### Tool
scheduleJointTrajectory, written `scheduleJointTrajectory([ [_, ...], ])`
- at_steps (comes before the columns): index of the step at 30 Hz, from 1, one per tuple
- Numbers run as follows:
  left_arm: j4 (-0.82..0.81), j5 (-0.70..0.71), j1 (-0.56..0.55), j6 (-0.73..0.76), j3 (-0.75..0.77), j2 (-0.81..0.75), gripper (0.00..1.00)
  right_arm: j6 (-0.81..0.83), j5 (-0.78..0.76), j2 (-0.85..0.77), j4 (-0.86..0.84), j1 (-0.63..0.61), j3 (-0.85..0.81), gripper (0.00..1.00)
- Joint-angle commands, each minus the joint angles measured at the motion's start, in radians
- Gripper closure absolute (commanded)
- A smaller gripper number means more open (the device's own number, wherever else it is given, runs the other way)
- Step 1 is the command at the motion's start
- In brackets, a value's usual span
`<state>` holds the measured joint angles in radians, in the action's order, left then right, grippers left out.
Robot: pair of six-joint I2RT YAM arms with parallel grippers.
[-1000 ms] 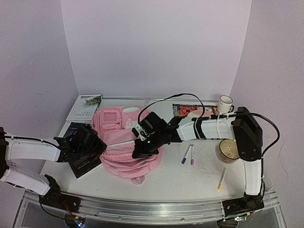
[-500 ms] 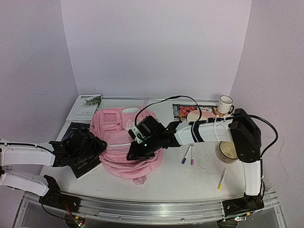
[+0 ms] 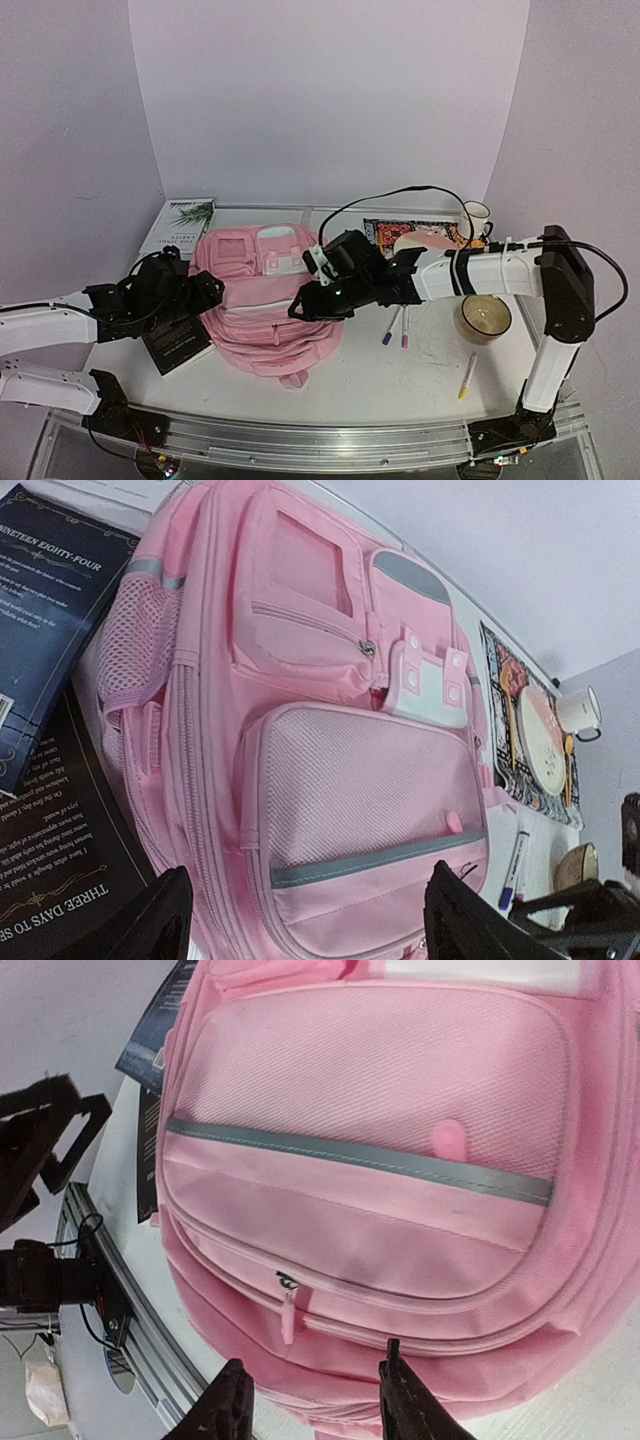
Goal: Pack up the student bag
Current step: Unzip the upper front pocket of the student bag.
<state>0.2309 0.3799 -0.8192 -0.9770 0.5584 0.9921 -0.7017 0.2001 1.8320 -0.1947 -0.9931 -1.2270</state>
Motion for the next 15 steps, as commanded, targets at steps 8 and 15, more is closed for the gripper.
scheduleJointTrajectory([
  [8, 0.046, 0.000, -0.167, 0.039, 0.142, 0.123, 0.20, -0.150, -0.075, -0.025, -0.126, 0.066, 0.112, 0.44],
  [15, 0.060, 0.098, -0.285, -0.027, 0.222, 0.279, 0.26, -0.208, -0.068, 0.042, -0.185, 0.085, 0.104, 0.44],
])
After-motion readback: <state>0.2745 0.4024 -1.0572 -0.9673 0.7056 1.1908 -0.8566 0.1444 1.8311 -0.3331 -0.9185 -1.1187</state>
